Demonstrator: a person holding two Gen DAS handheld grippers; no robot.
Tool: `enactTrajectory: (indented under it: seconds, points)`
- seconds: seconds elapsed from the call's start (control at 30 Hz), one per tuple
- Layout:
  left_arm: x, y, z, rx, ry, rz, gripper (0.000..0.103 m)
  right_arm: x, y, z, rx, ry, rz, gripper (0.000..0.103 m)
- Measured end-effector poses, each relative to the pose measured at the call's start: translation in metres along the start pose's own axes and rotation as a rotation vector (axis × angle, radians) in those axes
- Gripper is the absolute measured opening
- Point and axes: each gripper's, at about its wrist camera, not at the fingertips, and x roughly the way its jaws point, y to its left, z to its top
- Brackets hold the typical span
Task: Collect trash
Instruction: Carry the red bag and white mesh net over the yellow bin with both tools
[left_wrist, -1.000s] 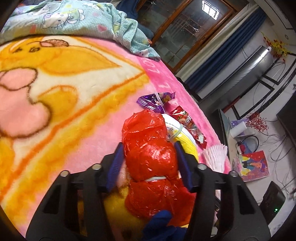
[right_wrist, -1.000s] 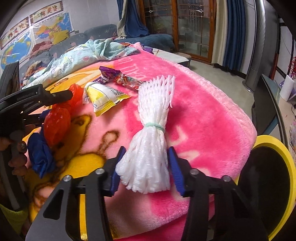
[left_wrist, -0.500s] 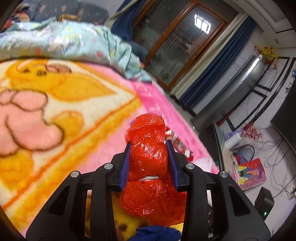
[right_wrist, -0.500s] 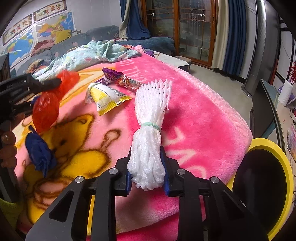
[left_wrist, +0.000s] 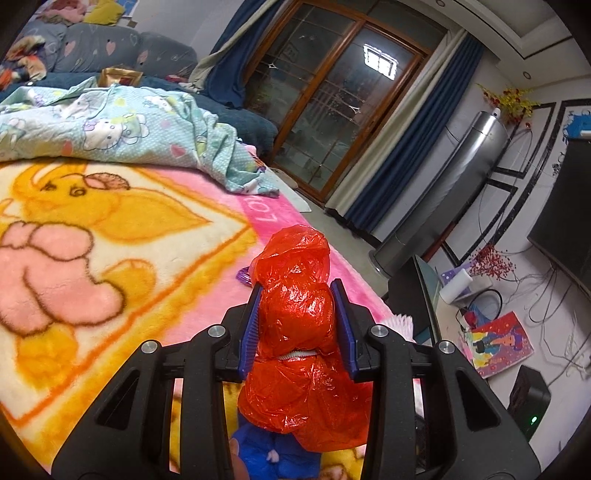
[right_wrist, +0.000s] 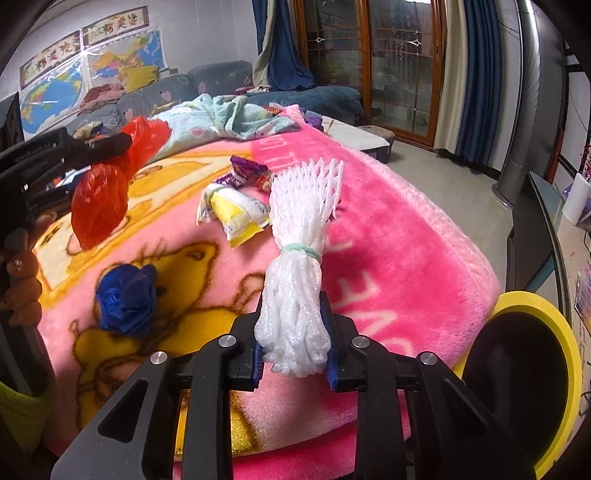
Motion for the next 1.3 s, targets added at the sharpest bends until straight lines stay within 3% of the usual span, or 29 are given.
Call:
enactTrajectory:
  seconds: [0.6,1.3]
  points:
    - [-0.004,-0.054,-0.020,0.147,0.015,-0.058,0.028,-0.051,-0.023,0.017,0.037,-0.087,0.000,0.024]
    - [-0.008,-0.100,-0.041,0.266,0.036,-0.123,0.028,-0.075,-0.048,0.021,0.080,-0.129,-0.013,0.024]
